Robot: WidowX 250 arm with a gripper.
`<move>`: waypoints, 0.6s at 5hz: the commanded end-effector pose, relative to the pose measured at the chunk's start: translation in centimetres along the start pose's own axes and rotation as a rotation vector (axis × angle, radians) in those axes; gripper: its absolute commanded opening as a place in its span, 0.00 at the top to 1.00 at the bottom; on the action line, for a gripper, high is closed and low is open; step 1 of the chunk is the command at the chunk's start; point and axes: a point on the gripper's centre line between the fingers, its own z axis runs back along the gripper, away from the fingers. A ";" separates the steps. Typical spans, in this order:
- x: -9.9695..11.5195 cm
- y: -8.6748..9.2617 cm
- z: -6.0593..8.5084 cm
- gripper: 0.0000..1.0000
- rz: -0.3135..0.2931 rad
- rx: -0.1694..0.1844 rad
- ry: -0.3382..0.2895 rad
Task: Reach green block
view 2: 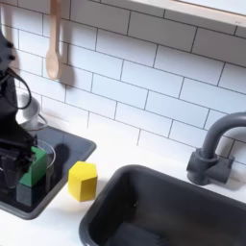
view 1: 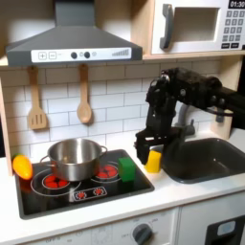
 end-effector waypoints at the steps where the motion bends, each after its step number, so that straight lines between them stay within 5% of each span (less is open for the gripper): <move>1: 2.4 0.6 -0.9 0.00 0.009 0.006 -0.017; 3: 4.4 0.9 -2.1 0.00 0.008 0.000 -0.016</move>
